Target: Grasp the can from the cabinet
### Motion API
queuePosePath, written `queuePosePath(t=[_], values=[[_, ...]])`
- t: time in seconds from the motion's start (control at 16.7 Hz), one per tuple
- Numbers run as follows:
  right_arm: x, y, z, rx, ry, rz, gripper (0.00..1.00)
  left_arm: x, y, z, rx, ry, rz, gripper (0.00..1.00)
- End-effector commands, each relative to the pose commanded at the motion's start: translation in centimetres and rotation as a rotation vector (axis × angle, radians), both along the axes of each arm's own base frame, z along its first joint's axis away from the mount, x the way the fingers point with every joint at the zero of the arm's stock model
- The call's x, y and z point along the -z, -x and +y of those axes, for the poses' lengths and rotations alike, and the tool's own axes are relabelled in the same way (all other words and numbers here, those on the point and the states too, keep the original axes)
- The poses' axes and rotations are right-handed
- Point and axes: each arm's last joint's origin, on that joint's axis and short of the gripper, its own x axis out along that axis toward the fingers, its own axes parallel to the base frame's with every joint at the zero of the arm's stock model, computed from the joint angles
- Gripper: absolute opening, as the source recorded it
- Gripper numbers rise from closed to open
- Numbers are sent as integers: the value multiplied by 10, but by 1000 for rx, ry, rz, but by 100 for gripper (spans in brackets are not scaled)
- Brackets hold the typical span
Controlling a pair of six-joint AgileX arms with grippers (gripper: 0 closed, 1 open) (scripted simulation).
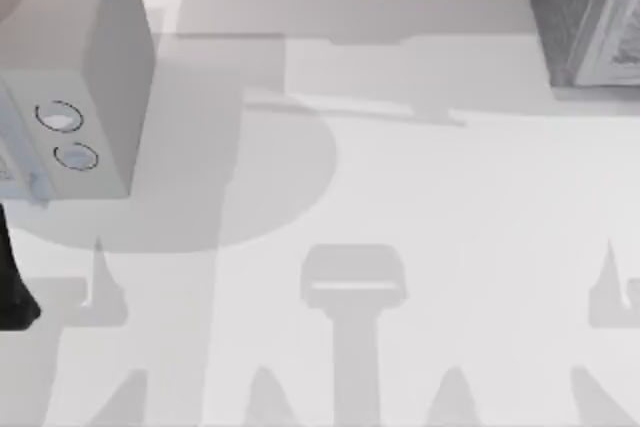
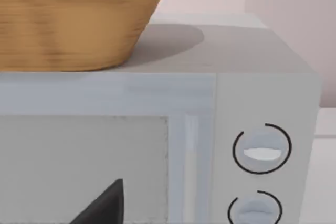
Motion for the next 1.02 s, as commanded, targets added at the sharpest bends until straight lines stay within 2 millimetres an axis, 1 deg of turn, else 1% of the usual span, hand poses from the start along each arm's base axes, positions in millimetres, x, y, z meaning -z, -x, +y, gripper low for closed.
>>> queuePosePath(t=[0.12,0.24,0.36,0.42,0.54,0.72,0.84,1.02], values=[[0,0,0,0,0,0,100,0,0,0,0,0,0,100],[-7,0,1,-2,1,12,100,0,0,0,0,0,0,100],[-25,-1,2,-4,1,32,100,0,0,0,0,0,0,100],[-38,-2,2,-4,2,41,100,0,0,0,0,0,0,100],[-71,-6,4,-2,3,52,100,0,0,0,0,0,0,100],[-136,-20,7,4,5,48,100,0,0,0,0,0,0,100],[-183,-34,11,8,4,36,100,0,0,0,0,0,0,100],[-247,-62,18,11,3,17,100,0,0,0,0,0,0,100]])
